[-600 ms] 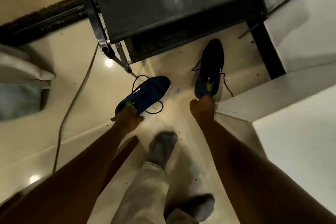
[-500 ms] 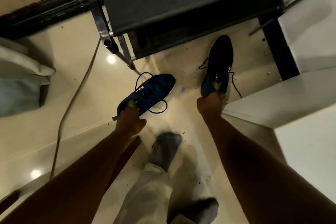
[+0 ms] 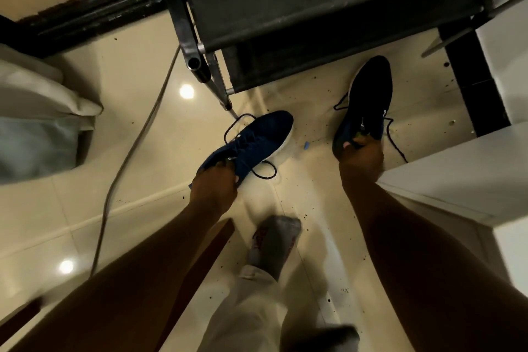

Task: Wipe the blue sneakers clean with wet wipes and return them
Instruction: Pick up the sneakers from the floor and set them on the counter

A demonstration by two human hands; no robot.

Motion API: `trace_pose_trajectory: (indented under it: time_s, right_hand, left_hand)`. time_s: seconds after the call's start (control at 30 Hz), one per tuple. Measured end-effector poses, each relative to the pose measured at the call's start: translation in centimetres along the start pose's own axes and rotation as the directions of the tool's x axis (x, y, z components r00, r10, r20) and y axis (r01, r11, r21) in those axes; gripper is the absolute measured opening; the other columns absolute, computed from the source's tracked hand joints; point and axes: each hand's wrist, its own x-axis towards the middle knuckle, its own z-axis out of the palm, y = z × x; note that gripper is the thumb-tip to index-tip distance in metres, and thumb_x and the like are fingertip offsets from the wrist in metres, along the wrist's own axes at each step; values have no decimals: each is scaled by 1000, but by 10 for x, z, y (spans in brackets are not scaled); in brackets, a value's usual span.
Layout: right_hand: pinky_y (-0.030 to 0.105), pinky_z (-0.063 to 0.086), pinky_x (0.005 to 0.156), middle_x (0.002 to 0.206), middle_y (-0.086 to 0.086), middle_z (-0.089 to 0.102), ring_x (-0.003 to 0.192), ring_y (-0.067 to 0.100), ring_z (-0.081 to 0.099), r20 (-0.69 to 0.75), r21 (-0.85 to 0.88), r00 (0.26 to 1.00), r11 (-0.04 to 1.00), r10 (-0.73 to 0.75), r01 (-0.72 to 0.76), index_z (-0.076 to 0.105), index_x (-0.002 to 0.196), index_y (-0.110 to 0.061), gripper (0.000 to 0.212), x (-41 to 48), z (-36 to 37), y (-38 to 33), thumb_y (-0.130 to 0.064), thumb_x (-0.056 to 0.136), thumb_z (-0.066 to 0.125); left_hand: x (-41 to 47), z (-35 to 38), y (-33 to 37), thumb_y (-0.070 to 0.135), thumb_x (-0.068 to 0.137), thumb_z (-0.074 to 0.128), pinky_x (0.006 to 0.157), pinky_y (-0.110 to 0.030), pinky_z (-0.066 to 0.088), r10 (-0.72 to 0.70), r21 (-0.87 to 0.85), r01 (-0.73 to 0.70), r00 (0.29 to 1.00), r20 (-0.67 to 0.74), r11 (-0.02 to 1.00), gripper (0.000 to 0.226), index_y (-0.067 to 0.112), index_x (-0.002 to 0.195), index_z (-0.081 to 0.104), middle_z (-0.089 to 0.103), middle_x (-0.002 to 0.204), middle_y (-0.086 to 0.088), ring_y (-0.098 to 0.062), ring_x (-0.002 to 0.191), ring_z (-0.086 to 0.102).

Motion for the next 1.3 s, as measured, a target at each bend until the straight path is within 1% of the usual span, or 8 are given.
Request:
trace_pose_trajectory:
  time_s: [0.2, 0.4, 0.6, 0.7, 0.9, 1.03, 1.2, 1.3]
  right_hand:
    - [34, 41, 78, 103, 14, 66, 99, 33, 63, 26, -176, 988, 973, -150, 152, 53, 111, -8, 18, -33, -24, -28, -19, 96, 55]
    - [41, 48, 83, 110, 14, 66, 103, 35, 63, 113, -125, 988, 985, -107, 121, 51, 121, -8, 27, -104, -91, -87, -24, 100, 51]
    - [46, 55, 77, 95, 3, 62, 86, 25, 64, 297, 93, 943, 988, -149, 127, 49, 110, -20, 23, -184, -184, -118, -33, 91, 48]
    - [45, 55, 75, 89, 2, 62, 80, 20, 63, 316, 102, 935, 986, -161, 136, 47, 102, -22, 8, -218, -224, -128, -23, 95, 50]
    - [37, 52, 75, 97, 0, 66, 86, 22, 64, 123, 88, 954, 961, -272, 262, 48, 106, -22, 13, -263, -381, -171, -30, 98, 52]
    - [34, 47, 69, 90, 1, 66, 84, 24, 64, 3, 75, 948, 946, -317, 316, 49, 101, -21, 12, -276, -465, -178, -31, 97, 54]
    - [31, 49, 71, 94, -2, 67, 84, 19, 64, -132, 67, 949, 952, -288, 298, 53, 104, -21, 12, -291, -564, -169, -31, 98, 56]
    - [27, 41, 68, 95, -1, 67, 83, 19, 63, -205, 80, 953, 966, -223, 244, 53, 108, -19, 15, -296, -611, -148, -30, 97, 55]
  left_hand:
    - [-25, -52, 35, 38, 106, 35, 73, -39, 43, 19, -63, -22, 998, -53, 998, 31, 10, 118, 40, 69, 101, -12, -39, 94, 67]
    - [-83, -117, 69, 37, 107, 32, 75, -40, 45, 31, -36, -33, 998, -61, 999, 28, 14, 123, 36, 69, 97, -7, -35, 90, 68]
    - [-147, -201, 112, 39, 107, 32, 70, -36, 40, 78, -1, -79, 994, -80, 997, 27, 17, 122, 38, 67, 102, -7, -32, 92, 67]
    - [-181, -237, 131, 41, 107, 31, 69, -34, 37, 101, 51, -97, 992, -83, 994, 29, 17, 122, 39, 65, 103, -6, -29, 91, 68]
    - [-268, -335, 195, 44, 106, 32, 72, -38, 45, 274, 123, -253, 940, -203, 960, 29, 18, 118, 40, 68, 99, -8, -30, 90, 68]
    - [-315, -372, 243, 44, 106, 33, 76, -42, 53, 395, 147, -369, 879, -268, 918, 35, 15, 122, 42, 68, 97, -12, -34, 88, 69]
    - [-373, -399, 312, 44, 105, 34, 81, -44, 53, 519, 168, -491, 805, -288, 855, 33, 16, 120, 43, 68, 101, -12, -33, 91, 68]
    - [-397, -401, 355, 42, 106, 34, 76, -41, 51, 621, 234, -576, 739, -261, 783, 31, 16, 119, 43, 69, 101, -13, -34, 89, 68]
